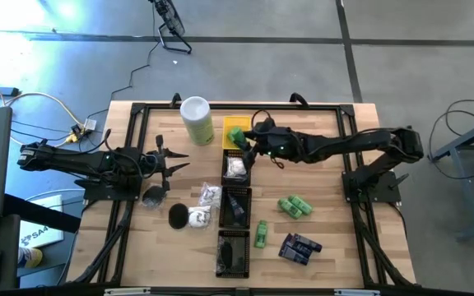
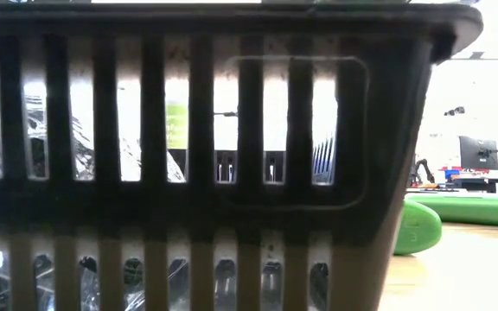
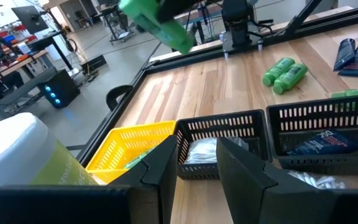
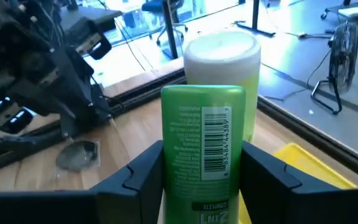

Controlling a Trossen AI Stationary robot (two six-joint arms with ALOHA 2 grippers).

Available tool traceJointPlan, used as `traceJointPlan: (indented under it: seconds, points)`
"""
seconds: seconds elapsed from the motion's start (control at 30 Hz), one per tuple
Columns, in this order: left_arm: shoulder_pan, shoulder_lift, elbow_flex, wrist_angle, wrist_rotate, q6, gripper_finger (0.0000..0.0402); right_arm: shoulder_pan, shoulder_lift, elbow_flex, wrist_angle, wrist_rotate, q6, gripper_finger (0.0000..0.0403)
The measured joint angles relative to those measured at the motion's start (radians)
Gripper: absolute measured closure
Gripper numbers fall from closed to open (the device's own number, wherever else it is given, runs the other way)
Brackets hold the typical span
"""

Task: Pick & Place Travel size toiletries
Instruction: Put the green bottle into the yellow basket

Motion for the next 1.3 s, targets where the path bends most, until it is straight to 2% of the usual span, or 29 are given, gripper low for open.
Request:
traceJointPlan:
  seconds: [0.23, 0.4, 0.67, 1.3]
  points:
    - [0.0, 0.0, 0.0, 0.0, 0.0, 0.005, 0.0293, 0.003, 0.074, 0.022, 0.087, 0.002, 0.019, 0.0238]
    - [0.0, 0.0, 0.0, -0.001, -0.009, 0.006, 0.0293, 0.011, 0.129, 0.08, 0.063, -0.025, 0.02, 0.024]
    - [0.0, 0.007, 0.0, -0.004, -0.023, 0.008, 0.0293, 0.006, 0.239, 0.193, 0.032, -0.008, 0.003, 0.024]
    - [0.0, 0.02, 0.0, 0.0, -0.025, 0.008, 0.0293, -0.164, 0.335, 0.208, -0.141, -0.003, 0.059, 0.024]
